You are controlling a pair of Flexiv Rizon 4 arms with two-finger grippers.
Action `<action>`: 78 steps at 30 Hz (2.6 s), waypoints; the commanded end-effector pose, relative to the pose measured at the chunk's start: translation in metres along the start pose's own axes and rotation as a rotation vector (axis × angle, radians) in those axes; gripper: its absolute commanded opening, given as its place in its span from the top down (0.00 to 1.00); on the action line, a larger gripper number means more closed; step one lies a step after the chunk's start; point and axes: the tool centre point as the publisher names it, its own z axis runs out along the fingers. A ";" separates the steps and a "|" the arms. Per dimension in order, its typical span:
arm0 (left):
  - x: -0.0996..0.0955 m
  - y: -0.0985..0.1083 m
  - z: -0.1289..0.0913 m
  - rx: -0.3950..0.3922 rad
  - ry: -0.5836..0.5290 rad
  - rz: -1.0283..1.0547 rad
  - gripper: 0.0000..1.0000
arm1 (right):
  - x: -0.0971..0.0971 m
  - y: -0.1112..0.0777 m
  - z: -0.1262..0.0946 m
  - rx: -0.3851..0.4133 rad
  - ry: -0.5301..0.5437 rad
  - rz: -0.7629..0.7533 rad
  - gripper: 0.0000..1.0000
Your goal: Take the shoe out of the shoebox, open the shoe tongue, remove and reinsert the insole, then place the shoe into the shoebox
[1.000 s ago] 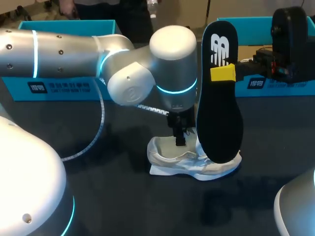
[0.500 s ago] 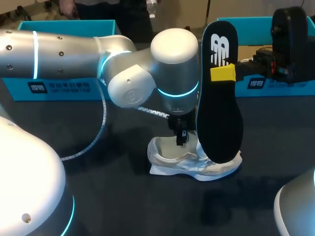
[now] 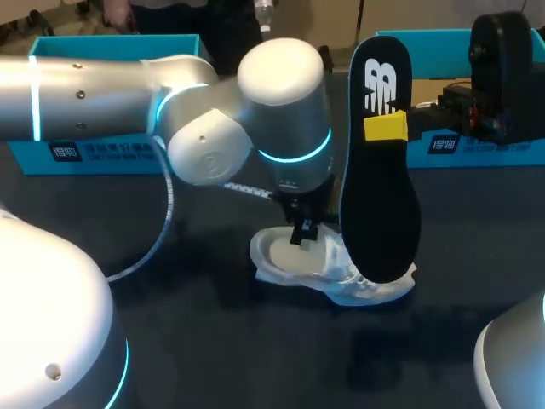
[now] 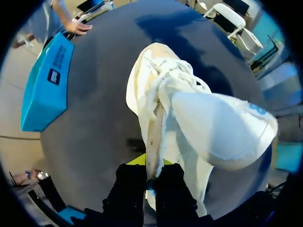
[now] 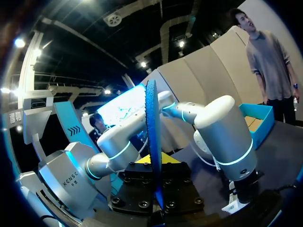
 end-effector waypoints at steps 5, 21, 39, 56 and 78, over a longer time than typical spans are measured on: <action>0.004 0.016 -0.035 0.049 0.037 0.116 1.00 | -0.003 0.002 0.003 0.004 0.003 0.001 1.00; 0.001 0.018 -0.043 0.022 -0.014 0.172 1.00 | -0.003 0.002 0.003 0.004 0.003 0.001 1.00; -0.010 0.036 -0.069 0.151 0.137 0.709 1.00 | -0.003 0.002 0.003 0.004 0.003 0.001 1.00; 0.020 0.046 -0.072 0.030 0.229 1.123 1.00 | -0.003 0.002 0.003 0.004 0.003 0.001 1.00; 0.037 0.027 -0.035 0.007 0.357 1.197 1.00 | -0.003 0.002 0.003 0.004 0.003 0.001 1.00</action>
